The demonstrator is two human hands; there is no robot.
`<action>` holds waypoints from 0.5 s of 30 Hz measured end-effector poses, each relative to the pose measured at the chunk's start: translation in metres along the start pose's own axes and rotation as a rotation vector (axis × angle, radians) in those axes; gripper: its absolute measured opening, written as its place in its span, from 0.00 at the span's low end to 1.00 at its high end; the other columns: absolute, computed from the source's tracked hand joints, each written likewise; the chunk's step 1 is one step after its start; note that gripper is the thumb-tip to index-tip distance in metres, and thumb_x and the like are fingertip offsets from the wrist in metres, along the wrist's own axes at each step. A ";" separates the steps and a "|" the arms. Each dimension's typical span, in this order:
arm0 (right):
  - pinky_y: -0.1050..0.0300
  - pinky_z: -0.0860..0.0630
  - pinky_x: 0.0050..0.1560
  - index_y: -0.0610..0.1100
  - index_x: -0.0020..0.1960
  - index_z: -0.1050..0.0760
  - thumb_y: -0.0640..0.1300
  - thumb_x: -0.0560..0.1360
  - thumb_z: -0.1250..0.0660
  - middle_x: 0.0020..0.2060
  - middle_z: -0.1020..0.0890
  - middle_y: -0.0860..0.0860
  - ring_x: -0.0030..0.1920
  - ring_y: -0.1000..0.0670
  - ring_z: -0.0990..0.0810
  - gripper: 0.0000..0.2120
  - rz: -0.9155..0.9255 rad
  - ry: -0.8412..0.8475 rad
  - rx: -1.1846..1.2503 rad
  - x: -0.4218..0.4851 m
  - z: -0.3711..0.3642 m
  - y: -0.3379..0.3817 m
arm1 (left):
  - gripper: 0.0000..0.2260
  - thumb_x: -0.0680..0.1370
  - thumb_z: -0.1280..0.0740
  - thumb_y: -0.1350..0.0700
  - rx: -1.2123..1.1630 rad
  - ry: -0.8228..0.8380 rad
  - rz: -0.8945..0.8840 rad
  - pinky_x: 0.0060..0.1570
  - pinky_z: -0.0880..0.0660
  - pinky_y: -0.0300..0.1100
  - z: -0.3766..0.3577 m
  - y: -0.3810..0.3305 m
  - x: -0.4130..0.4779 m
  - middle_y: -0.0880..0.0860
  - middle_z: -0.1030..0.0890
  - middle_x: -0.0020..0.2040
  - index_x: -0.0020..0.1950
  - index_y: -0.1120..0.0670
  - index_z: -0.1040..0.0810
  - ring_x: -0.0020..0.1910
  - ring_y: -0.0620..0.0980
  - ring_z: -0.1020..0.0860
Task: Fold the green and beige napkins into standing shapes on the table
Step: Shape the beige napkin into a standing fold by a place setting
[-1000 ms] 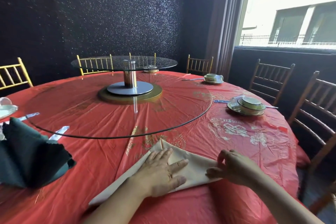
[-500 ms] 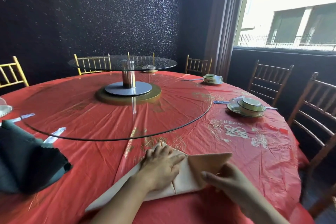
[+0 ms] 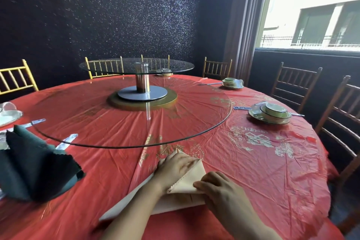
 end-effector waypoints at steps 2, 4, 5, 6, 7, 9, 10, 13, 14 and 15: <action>0.66 0.25 0.29 0.55 0.44 0.23 0.50 0.66 0.40 0.37 0.22 0.58 0.36 0.55 0.21 0.10 0.053 0.057 0.001 0.000 -0.006 0.002 | 0.17 0.79 0.44 0.50 -0.299 0.009 0.006 0.67 0.35 0.45 0.004 0.004 -0.004 0.53 0.24 0.62 0.65 0.53 0.26 0.64 0.50 0.28; 0.65 0.25 0.30 0.55 0.45 0.22 0.50 0.67 0.39 0.37 0.22 0.58 0.36 0.55 0.21 0.10 0.086 0.087 0.014 -0.001 -0.008 0.001 | 0.14 0.78 0.40 0.58 -0.429 -0.026 -0.003 0.64 0.31 0.40 0.015 0.006 -0.010 0.50 0.22 0.59 0.62 0.54 0.24 0.61 0.47 0.25; 0.66 0.25 0.31 0.55 0.46 0.22 0.51 0.67 0.39 0.38 0.22 0.58 0.36 0.56 0.21 0.10 0.092 0.095 0.018 -0.001 -0.008 -0.001 | 0.13 0.76 0.38 0.55 -0.387 -0.091 -0.041 0.62 0.31 0.35 0.026 0.002 -0.016 0.47 0.21 0.57 0.60 0.53 0.23 0.59 0.43 0.25; 0.67 0.25 0.33 0.55 0.46 0.21 0.52 0.69 0.38 0.38 0.22 0.58 0.37 0.57 0.21 0.10 0.099 0.101 0.021 -0.002 -0.008 -0.002 | 0.13 0.75 0.36 0.51 -0.336 -0.166 -0.095 0.58 0.33 0.29 0.037 -0.004 -0.024 0.43 0.21 0.54 0.57 0.52 0.21 0.56 0.38 0.25; 0.68 0.25 0.35 0.55 0.47 0.21 0.55 0.70 0.39 0.39 0.21 0.58 0.37 0.58 0.22 0.10 0.102 0.104 0.030 -0.003 -0.008 -0.002 | 0.12 0.73 0.35 0.48 -0.290 -0.217 -0.149 0.54 0.34 0.26 0.044 -0.012 -0.035 0.41 0.22 0.50 0.53 0.51 0.20 0.54 0.36 0.26; 0.70 0.27 0.40 0.54 0.48 0.21 0.61 0.75 0.43 0.41 0.20 0.57 0.40 0.60 0.22 0.16 0.074 0.110 0.129 -0.002 -0.005 -0.005 | 0.15 0.72 0.34 0.43 -0.192 -0.201 -0.218 0.55 0.34 0.28 0.040 -0.025 -0.054 0.42 0.24 0.48 0.52 0.50 0.20 0.53 0.37 0.27; 0.71 0.27 0.42 0.52 0.48 0.20 0.63 0.76 0.46 0.42 0.19 0.57 0.41 0.61 0.22 0.20 0.034 0.112 0.221 -0.001 -0.004 -0.009 | 0.19 0.71 0.37 0.39 -0.118 -0.154 -0.222 0.58 0.34 0.32 0.033 -0.028 -0.061 0.44 0.25 0.51 0.55 0.49 0.21 0.54 0.38 0.28; 0.63 0.25 0.46 0.51 0.47 0.20 0.62 0.73 0.43 0.44 0.19 0.55 0.44 0.59 0.21 0.19 -0.113 0.155 0.377 0.004 -0.004 -0.029 | 0.29 0.69 0.50 0.33 0.119 -0.086 -0.198 0.62 0.39 0.35 0.014 -0.023 -0.070 0.43 0.29 0.57 0.63 0.45 0.28 0.59 0.40 0.33; 0.61 0.25 0.47 0.52 0.49 0.20 0.59 0.71 0.43 0.46 0.19 0.55 0.45 0.58 0.22 0.17 -0.121 0.155 0.330 0.006 -0.004 -0.032 | 0.31 0.68 0.54 0.33 0.148 -0.083 -0.199 0.63 0.40 0.35 0.012 -0.022 -0.070 0.43 0.30 0.58 0.64 0.44 0.29 0.59 0.40 0.34; 0.62 0.26 0.52 0.53 0.53 0.22 0.58 0.70 0.44 0.51 0.20 0.55 0.50 0.58 0.23 0.19 -0.112 0.182 0.260 0.008 -0.007 -0.033 | 0.32 0.67 0.57 0.33 0.170 -0.081 -0.209 0.63 0.41 0.36 0.012 -0.022 -0.071 0.43 0.31 0.59 0.65 0.43 0.30 0.60 0.40 0.34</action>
Point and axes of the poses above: each hand's wrist, its own x-axis towards the middle knuckle, its own z-axis out of the back of the hand, y = z × x, the point moved 9 cm from there along x, towards the middle knuckle
